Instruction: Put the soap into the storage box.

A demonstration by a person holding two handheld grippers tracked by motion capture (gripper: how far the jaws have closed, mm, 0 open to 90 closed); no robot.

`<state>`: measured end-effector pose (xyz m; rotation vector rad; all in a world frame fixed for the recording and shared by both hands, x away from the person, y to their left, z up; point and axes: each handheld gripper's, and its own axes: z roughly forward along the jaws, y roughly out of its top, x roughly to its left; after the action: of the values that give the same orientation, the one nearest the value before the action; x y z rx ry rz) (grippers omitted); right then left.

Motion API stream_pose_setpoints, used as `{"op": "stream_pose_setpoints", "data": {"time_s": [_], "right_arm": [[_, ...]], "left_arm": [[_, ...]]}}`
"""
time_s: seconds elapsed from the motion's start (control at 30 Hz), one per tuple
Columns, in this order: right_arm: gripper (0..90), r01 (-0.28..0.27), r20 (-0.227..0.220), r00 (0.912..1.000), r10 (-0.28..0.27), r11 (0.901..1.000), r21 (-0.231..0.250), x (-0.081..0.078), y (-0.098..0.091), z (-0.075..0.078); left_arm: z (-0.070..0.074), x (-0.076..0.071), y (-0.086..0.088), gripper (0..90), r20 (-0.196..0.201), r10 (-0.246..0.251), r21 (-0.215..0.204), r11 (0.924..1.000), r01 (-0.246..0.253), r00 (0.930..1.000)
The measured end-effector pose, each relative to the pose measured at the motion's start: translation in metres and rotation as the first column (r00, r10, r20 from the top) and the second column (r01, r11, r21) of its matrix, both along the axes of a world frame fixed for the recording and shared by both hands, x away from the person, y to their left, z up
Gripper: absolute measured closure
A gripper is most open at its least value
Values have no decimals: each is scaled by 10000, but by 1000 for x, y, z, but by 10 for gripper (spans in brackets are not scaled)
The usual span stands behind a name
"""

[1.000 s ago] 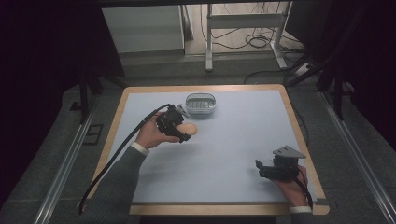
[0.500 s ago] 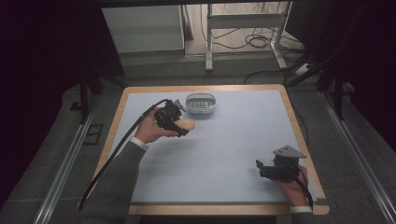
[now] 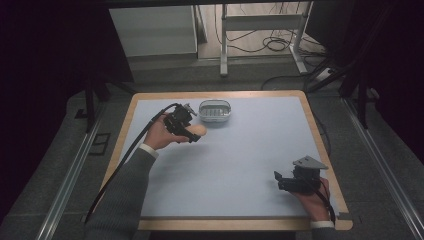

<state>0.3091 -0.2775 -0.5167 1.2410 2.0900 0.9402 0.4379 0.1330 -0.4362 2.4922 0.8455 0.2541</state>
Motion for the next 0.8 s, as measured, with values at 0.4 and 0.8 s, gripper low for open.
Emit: {"op": "stream_pose_setpoints", "data": {"time_s": [0.4, 0.8], "right_arm": [[57, 44, -7, 10000, -44, 10000, -87, 0, -1, 0], [57, 97, -31, 9999, -97, 9999, -136, 1, -2, -1]], "left_arm": [[0, 17, -1, 329, -40, 129, 30, 9999, -129, 9999], [-3, 31, -7, 331, -55, 117, -17, 9999, -117, 9999]]}}
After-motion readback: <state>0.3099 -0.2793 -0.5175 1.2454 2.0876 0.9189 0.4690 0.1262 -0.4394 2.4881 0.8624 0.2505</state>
